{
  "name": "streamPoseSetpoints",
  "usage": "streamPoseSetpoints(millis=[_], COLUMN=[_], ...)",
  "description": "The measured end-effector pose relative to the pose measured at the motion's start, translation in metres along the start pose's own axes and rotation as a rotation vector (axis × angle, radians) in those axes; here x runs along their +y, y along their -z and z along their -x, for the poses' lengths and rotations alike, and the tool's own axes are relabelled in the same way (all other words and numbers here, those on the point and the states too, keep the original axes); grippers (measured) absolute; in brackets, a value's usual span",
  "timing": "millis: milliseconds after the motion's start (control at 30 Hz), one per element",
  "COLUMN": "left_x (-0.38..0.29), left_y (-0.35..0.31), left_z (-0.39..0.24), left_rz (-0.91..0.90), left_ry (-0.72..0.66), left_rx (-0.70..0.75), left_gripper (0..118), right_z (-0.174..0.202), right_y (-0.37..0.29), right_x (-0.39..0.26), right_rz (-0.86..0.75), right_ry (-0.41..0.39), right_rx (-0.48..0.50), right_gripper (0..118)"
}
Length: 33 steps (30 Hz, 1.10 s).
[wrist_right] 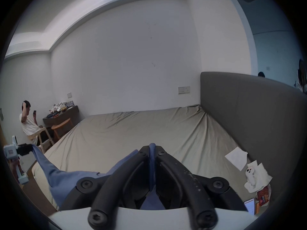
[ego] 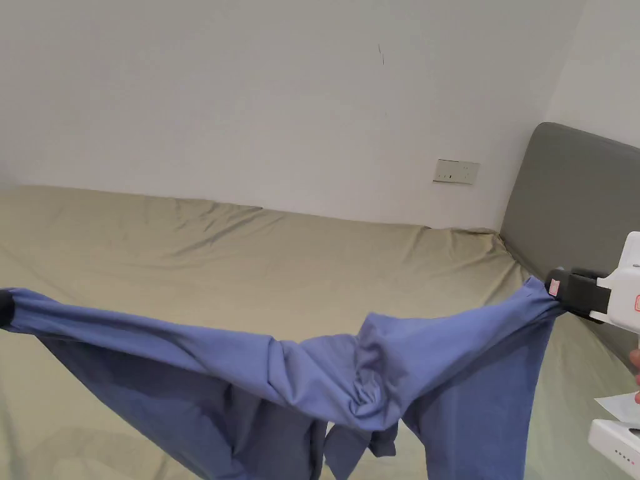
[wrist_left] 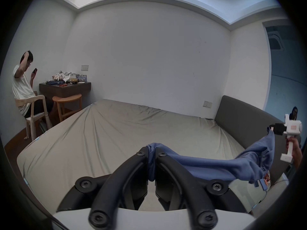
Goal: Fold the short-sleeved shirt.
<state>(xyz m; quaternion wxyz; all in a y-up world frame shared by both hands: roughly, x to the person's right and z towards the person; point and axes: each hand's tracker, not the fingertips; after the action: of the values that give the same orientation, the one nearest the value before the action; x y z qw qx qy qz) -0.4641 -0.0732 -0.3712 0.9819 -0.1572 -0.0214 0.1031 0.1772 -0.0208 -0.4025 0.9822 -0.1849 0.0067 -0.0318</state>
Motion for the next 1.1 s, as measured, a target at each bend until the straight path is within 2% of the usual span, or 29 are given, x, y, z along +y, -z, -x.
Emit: streamPoseSetpoints(millis=[133,333,533,667,800,967,1100], left_x=[0.000,0.004,0.025,0.049,0.080,0.116,0.141], left_y=[-0.001,0.011,0.054,0.093,0.143,0.196,0.223], left_z=[0.000,-0.015,-0.027,-0.033,-0.047,-0.053,-0.049], left_rz=[0.008,0.021,0.045,0.061,0.056,0.033,0.001], left_ry=[-0.028,0.011,0.082,0.097,0.218,0.182,0.157], left_rx=[-0.015,-0.022,0.003,0.009,0.054,0.082,0.096], left_gripper=[7,7,7,7,7,7,7], right_z=[-0.013,-0.008,-0.004,0.004,0.014,0.022,0.025], right_y=[-0.004,0.006,0.040,0.077,0.129,0.186,0.215], right_x=[-0.004,-0.006,0.005,0.022,0.049,0.080,0.100], right_rz=[0.004,0.017,0.055,0.089,0.106,0.081,0.042], right_ry=[0.086,0.077,0.078,0.024,-0.001,0.017,0.036], right_rx=[0.031,0.018,-0.008,-0.051,-0.090,-0.140,-0.143], right_gripper=[6,6,6,6,6,6,6])
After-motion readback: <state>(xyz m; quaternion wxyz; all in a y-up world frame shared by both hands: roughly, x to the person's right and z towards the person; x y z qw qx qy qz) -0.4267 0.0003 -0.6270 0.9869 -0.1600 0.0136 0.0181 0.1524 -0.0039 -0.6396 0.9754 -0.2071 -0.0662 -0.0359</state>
